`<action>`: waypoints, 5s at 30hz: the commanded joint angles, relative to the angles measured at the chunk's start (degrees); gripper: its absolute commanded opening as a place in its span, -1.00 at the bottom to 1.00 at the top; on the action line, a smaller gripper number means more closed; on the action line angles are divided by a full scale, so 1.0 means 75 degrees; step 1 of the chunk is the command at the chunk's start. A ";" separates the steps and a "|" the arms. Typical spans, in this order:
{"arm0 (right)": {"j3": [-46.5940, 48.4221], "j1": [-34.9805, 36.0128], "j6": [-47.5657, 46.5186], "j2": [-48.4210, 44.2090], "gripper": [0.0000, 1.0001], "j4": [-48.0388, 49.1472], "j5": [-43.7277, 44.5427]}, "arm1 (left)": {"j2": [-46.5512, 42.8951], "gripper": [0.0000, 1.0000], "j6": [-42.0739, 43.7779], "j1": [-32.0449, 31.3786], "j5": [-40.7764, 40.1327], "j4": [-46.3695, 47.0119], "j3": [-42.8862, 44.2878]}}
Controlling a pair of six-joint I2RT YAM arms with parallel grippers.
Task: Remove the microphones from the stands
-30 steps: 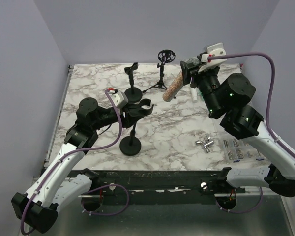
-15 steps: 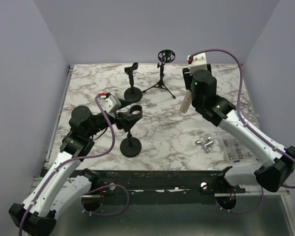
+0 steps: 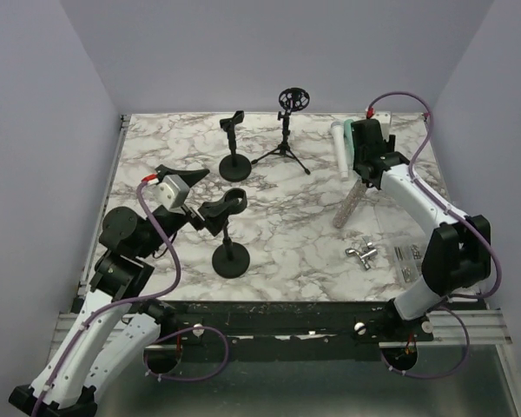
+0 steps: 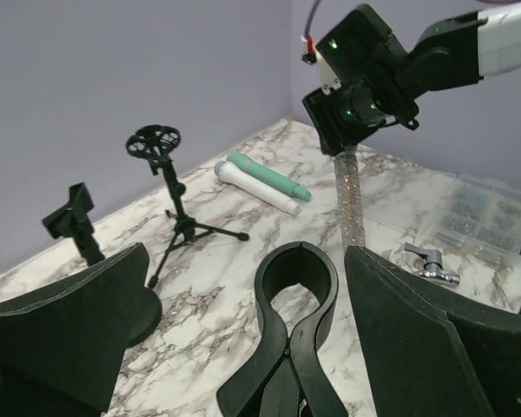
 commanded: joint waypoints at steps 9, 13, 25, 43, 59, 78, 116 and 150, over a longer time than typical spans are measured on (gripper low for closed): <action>0.1058 -0.1786 0.0596 0.1848 -0.99 0.0108 -0.0275 | -0.0598 0.97 -0.0052 0.0030 -0.2116 -0.0599 0.0094; 0.1310 -0.2158 0.0462 0.2309 -0.99 0.0572 -0.0307 | -0.0584 0.97 -0.0066 0.0030 -0.2081 -0.0607 0.0103; 0.3145 -0.2714 -0.0758 0.4523 -0.99 0.1869 -0.0571 | -0.0219 0.97 0.0071 0.0023 -0.2264 -0.0713 0.0112; 0.2306 -0.3144 -0.2358 0.5230 -0.99 0.3973 -0.1301 | 0.0023 0.97 0.0302 -0.0082 -0.2597 -0.0745 0.0063; 0.3472 -0.3215 -0.4070 0.6200 -0.99 0.5353 -0.3800 | 0.0171 0.97 0.0555 -0.0083 -0.3047 -0.0596 -0.0134; 0.6212 -0.3088 -0.4860 0.7635 -0.99 0.4134 -0.6727 | 0.0105 0.97 0.1137 -0.0076 -0.3650 -0.0047 -0.0517; 0.7740 -0.2905 -0.1951 0.7008 0.96 0.2890 -0.4532 | 0.0173 0.97 0.0996 -0.0076 -0.3232 0.0095 -0.0546; -0.3881 -0.1032 0.3098 -0.1397 0.99 0.5484 -0.9155 | -0.0857 0.97 -0.2906 -0.0070 -0.2785 -0.4719 0.2569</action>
